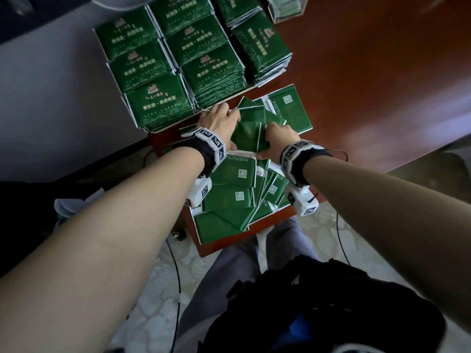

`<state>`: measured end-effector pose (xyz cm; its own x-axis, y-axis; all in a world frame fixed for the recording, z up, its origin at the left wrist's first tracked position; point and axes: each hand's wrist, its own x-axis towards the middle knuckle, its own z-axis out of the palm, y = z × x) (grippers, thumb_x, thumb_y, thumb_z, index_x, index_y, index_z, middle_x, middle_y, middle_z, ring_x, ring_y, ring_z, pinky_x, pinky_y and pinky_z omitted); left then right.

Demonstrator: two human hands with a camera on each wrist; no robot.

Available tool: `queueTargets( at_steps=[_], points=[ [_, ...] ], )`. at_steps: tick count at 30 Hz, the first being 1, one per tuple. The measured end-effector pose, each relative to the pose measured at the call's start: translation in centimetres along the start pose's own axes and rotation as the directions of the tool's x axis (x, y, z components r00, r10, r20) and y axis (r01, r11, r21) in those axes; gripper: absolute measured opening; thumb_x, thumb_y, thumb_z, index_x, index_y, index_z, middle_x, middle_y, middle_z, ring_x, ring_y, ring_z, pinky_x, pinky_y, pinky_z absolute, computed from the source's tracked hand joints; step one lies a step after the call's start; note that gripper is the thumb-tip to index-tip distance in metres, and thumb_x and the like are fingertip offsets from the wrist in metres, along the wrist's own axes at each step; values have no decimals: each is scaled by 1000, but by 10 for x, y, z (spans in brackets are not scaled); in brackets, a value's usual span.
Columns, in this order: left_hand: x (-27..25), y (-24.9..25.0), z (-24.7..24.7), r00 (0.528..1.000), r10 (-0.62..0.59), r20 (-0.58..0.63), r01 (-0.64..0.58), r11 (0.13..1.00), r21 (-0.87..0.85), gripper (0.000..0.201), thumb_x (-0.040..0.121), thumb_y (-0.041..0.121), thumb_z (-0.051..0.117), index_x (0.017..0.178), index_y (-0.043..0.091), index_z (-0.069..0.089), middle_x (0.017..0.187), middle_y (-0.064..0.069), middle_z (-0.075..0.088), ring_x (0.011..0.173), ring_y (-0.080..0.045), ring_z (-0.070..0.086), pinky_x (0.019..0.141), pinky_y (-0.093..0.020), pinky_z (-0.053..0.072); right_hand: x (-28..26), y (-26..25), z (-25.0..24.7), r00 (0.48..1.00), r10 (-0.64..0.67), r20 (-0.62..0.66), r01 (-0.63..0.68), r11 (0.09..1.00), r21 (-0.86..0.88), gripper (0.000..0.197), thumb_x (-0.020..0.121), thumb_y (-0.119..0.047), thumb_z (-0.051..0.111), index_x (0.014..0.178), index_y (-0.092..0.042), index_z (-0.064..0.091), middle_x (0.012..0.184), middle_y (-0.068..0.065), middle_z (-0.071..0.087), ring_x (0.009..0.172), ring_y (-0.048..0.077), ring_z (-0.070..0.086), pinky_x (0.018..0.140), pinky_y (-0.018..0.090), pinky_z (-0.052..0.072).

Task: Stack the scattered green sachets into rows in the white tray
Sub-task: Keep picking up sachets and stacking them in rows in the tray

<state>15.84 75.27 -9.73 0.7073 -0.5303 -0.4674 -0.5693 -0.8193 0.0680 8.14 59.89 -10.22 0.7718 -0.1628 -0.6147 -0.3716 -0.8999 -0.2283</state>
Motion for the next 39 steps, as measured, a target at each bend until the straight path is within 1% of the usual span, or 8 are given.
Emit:
queueTargets(
  at_steps=[5, 8, 12, 15, 22, 29, 34, 39],
  points=[
    [-10, -4, -11, 999, -37, 24, 38, 999, -38, 69, 72, 44, 84, 129, 19, 54, 121, -9, 49, 113, -30, 48, 93, -42, 45, -1, 3, -14, 999, -11, 44, 14, 998, -59, 39, 84, -37, 77, 103, -5, 64, 91, 8, 62, 78, 23, 56, 62, 29, 46],
    [-15, -11, -20, 994, -55, 98, 62, 995, -73, 70, 76, 43, 81, 130, 7, 55, 121, -14, 51, 110, -31, 52, 92, -38, 45, -5, 7, -24, 999, 11, 49, -9, 999, -46, 38, 84, -40, 75, 98, -5, 68, 82, 5, 61, 72, 18, 56, 53, 25, 46],
    [-17, -16, -33, 981, -75, 180, 89, 993, -71, 67, 80, 39, 79, 132, 7, 53, 128, -14, 59, 117, -32, 56, 95, -38, 48, -8, 31, -34, 997, 52, 62, -57, 996, 69, 35, 83, -35, 78, 93, -3, 67, 91, 9, 73, 84, 22, 70, 78, 34, 60],
    [-15, -6, -41, 976, -68, 207, 77, 996, -36, 62, 83, 37, 77, 134, 10, 54, 128, -11, 61, 114, -30, 59, 89, -36, 49, -11, 58, -47, 998, 60, 16, -61, 994, 85, 32, 83, -26, 79, 104, -7, 67, 102, 11, 71, 93, 26, 68, 79, 30, 56],
    [11, 62, -49, 958, -85, 274, 112, 990, -85, 60, 86, 29, 75, 138, 12, 52, 136, -11, 57, 122, -30, 54, 94, -35, 46, 13, 141, -76, 1000, -5, -12, 5, 999, -43, 47, 88, -18, 69, 134, -14, 60, 126, 12, 65, 112, 29, 62, 84, 28, 50],
    [44, 149, -62, 940, -153, 305, 188, 978, -91, 59, 89, 27, 71, 142, 15, 48, 144, -8, 51, 126, -29, 53, 99, -35, 47, 34, 221, -127, 997, -84, 3, 83, 993, -88, 42, 88, -13, 59, 130, -10, 62, 117, 15, 67, 103, 33, 65, 83, 36, 57],
    [66, 202, -75, 932, -191, 307, 231, 968, -98, 51, 91, 25, 68, 137, 12, 52, 136, -8, 57, 117, -29, 58, 91, -34, 50, 43, 271, -161, 993, -121, -6, 120, 986, -120, 46, 88, -8, 57, 134, -14, 58, 123, 17, 64, 104, 33, 64, 83, 33, 55],
    [76, 226, -68, 921, -263, 289, 300, 950, -91, 37, 90, 19, 68, 126, 13, 57, 112, -11, 65, 98, -29, 64, 78, -35, 55, 53, 302, -182, 991, -131, -8, 127, 973, -194, 42, 90, -9, 54, 131, -11, 58, 114, 19, 65, 89, 34, 64, 71, 33, 56]
  ],
)
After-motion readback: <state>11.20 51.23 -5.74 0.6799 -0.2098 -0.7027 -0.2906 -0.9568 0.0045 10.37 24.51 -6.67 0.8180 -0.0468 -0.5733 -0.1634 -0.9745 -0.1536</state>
